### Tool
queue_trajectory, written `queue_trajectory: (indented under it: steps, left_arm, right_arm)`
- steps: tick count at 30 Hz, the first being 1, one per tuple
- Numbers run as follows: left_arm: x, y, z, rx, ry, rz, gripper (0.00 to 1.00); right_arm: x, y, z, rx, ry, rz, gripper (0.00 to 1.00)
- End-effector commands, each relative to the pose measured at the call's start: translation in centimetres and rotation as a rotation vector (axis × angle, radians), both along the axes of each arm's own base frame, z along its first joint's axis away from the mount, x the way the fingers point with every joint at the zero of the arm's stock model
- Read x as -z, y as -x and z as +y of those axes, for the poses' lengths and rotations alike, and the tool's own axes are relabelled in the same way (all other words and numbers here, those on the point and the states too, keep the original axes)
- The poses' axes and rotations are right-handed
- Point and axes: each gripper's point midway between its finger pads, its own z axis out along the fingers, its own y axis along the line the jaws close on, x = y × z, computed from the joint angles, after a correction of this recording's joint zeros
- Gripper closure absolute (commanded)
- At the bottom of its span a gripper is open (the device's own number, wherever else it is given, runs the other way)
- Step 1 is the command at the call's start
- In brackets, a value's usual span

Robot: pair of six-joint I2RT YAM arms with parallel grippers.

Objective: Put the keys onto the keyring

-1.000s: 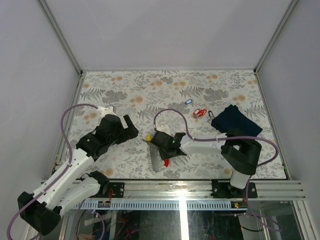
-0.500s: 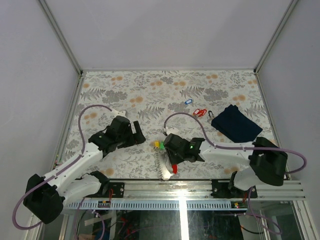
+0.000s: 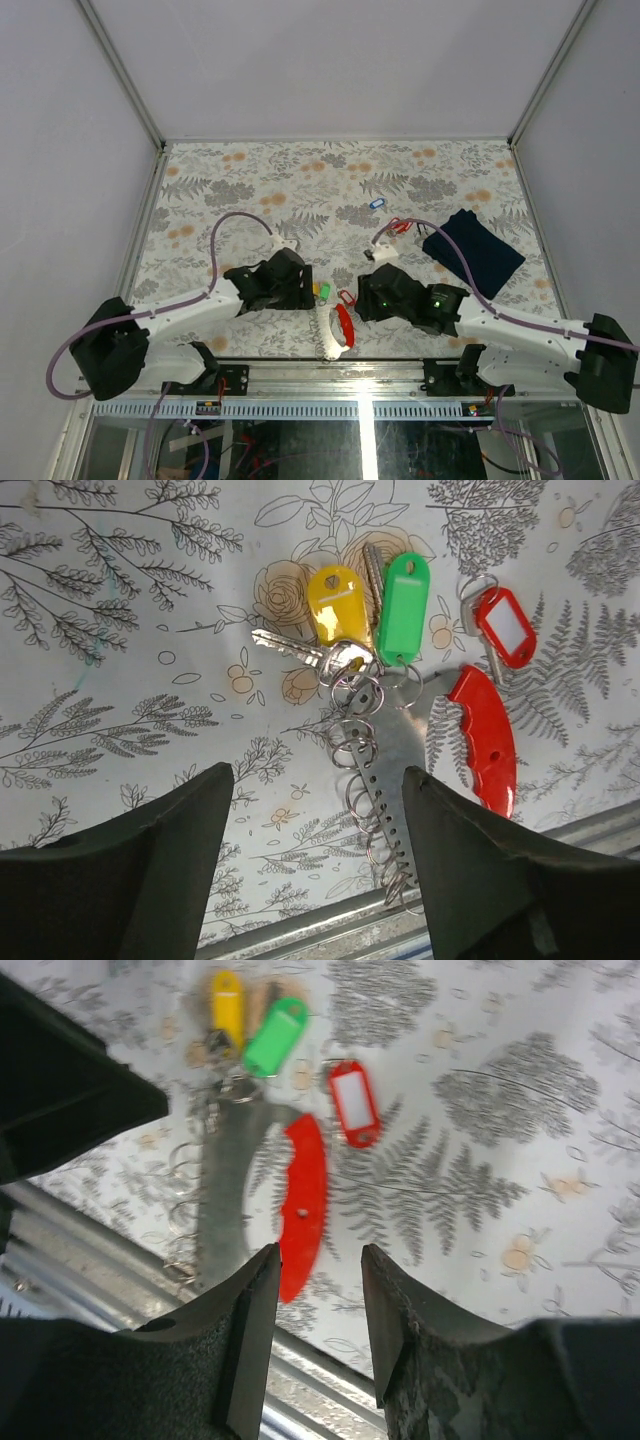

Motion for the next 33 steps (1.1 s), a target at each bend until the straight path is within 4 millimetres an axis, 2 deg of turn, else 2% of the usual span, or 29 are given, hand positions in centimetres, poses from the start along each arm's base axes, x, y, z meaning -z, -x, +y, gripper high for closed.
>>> queue_trajectory:
  steps: [1,5,9,12,14,22,33]
  left_arm:
    - [-0.9,-1.7,-2.7,-0.010,0.047,-0.046,0.35]
    - [0.0,-1.4,-3.5,0.025,0.044,-0.017,0.43]
    - [0.4,-1.5,-3.9,0.037,0.043,-0.009,0.48]
    - [0.5,-1.6,-4.2,0.038,0.048,0.000,0.58]
    - [0.8,-1.5,-4.4,0.035,0.054,0.007,0.60]
    - [1.5,-1.2,-4.3,0.019,0.063,0.022,0.69]
    - [2.2,-1.1,-3.1,-0.002,0.023,0.021,0.70]
  right_arm:
    - [-0.1,-1.3,-1.7,0.092,-0.081,0.010,0.55]
    - [0.0,-1.7,-2.3,0.080,-0.093,0.022,0.55]
    - [-0.1,-1.8,-2.2,0.061,-0.079,0.021,0.55]
    - [0.0,-1.7,-2.0,0.058,-0.088,0.028,0.55]
    - [0.0,-1.6,-1.9,0.060,-0.098,0.034,0.56]
    - [-0.2,-1.4,-1.9,0.062,-0.112,0.040,0.57]
    - [-0.4,-1.2,-1.8,0.058,-0.122,0.045,0.57]
